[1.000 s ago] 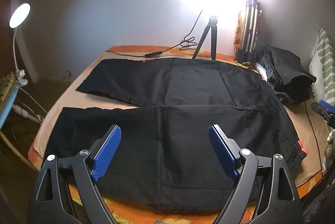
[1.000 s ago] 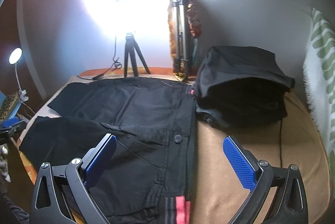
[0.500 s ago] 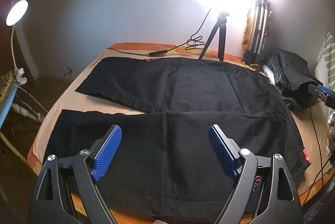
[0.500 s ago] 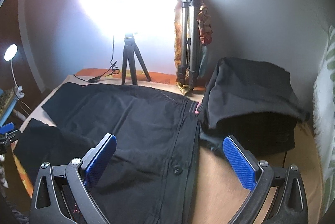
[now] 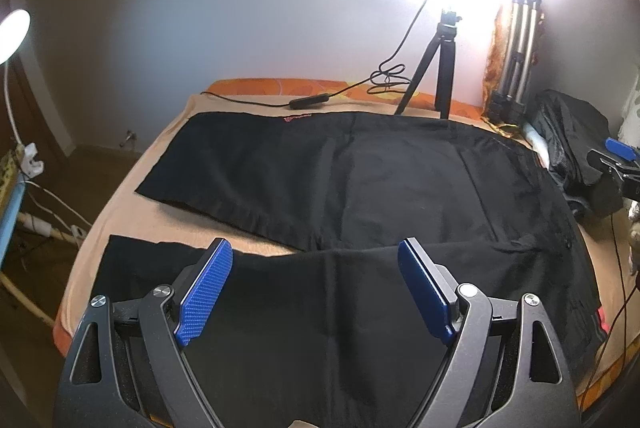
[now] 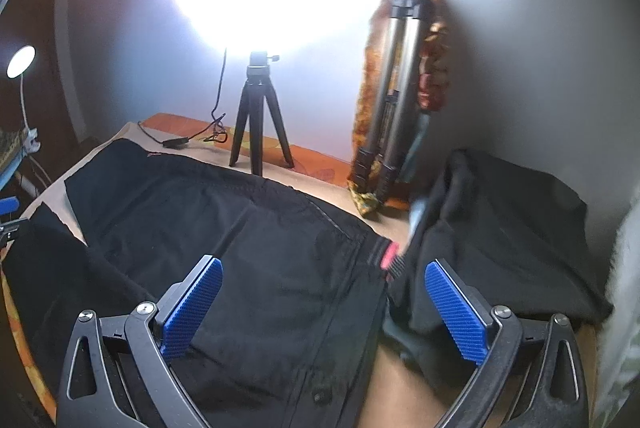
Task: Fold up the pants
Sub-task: 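Move both tools toward the trousers' waistband and lower the right tool onto it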
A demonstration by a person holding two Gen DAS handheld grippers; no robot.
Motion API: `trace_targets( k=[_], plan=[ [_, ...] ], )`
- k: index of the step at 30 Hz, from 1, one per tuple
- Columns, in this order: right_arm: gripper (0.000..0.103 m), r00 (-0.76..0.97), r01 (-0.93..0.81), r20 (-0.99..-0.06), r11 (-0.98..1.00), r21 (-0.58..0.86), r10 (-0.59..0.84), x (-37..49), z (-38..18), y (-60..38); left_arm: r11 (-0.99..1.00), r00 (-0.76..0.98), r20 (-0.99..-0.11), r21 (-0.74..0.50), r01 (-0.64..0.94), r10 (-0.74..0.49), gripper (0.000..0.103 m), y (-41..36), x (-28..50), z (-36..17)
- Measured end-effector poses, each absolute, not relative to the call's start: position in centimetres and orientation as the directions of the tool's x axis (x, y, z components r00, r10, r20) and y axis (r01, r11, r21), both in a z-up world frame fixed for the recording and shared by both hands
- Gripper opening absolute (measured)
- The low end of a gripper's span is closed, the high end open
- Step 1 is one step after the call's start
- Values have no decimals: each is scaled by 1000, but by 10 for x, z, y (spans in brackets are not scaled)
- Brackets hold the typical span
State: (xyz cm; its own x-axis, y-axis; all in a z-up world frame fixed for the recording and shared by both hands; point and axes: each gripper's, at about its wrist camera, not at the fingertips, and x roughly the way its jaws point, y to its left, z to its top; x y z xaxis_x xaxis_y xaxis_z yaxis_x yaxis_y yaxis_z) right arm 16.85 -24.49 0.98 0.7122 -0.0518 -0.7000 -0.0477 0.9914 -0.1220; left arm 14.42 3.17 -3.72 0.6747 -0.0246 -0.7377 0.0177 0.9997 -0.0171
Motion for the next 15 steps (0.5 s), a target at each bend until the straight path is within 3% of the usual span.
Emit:
trace_targets(
  k=[15],
  plan=[
    [92,585,-251,-801,968,-25,131,299,-42,-230,998,647,-762,42,40,6,85,29,203,-48]
  ],
)
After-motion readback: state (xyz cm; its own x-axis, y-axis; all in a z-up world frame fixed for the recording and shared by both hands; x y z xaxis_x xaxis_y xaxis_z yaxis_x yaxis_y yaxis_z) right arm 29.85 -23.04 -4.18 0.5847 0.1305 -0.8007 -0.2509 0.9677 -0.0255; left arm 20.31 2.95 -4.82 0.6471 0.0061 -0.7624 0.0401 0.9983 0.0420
